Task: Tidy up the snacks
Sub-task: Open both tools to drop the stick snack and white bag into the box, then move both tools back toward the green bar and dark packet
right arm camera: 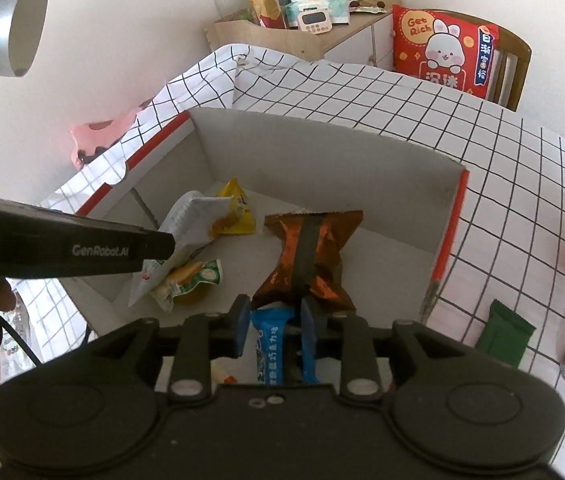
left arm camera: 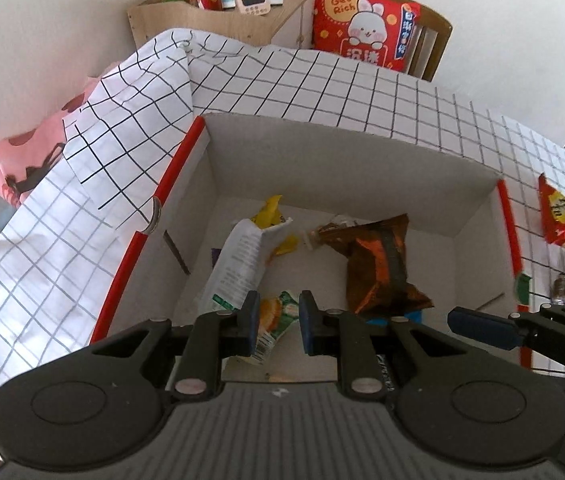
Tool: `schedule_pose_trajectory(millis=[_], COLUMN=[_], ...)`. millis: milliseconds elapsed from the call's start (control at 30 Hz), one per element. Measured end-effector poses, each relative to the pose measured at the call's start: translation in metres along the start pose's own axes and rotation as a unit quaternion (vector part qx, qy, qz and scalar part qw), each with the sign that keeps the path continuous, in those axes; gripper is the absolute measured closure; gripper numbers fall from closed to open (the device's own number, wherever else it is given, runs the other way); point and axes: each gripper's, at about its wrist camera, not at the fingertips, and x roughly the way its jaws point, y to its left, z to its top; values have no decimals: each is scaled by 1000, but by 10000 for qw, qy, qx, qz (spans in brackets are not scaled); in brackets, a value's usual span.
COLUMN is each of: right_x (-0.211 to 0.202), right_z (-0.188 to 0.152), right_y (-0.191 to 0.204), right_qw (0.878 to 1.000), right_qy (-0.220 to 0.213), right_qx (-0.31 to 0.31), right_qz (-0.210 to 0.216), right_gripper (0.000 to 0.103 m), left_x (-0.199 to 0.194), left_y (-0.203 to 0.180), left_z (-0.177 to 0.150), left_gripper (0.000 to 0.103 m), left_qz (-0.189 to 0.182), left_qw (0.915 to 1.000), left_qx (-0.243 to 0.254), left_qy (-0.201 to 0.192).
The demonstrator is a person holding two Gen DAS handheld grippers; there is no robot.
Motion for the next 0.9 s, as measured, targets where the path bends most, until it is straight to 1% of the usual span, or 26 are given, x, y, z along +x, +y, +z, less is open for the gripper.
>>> schedule_pose_trajectory(millis=[233, 367, 633, 667, 733, 767, 800, 900], right_x=[-23, -38, -73, -77, -85, -90, -95, -109], right_z=[-3, -6, -14, -15, -18, -19, -21, -27], right_y=[-6, -10, -25, -27, -32, -35, -38, -47], right_qw=[9998, 9994, 9976, 9973, 9967, 9965, 9961, 9951], right_qy=[-192, -321, -637, -671, -744, -776, -811, -905], right_qx=[71, 118, 241, 254, 274, 280, 291, 351], right_qz=[59, 90, 158, 161, 158, 160, 164, 173], right_gripper=[65, 59, 49, 47, 45, 43, 42, 39], left_x=[-23, -38, -62, -65, -70, -73, -76, -82], left_y=[-12, -21, -41, -44, -50, -54, -57, -70], left_z=[-6, -9, -16, -17, -19, -21, -22, -25], left_gripper=[81, 76, 75, 72, 60, 51, 48, 48], left_qz=[-126, -237, -476, -506, -568, -592, -615, -695], left_qw=[9996, 9987, 9965, 9962, 9954, 9949, 9942, 9928], left_qx=[68, 105, 158, 160, 148, 138, 133, 198], left_qy=[-246, -436, -667, -698, -761, -806, -867, -954])
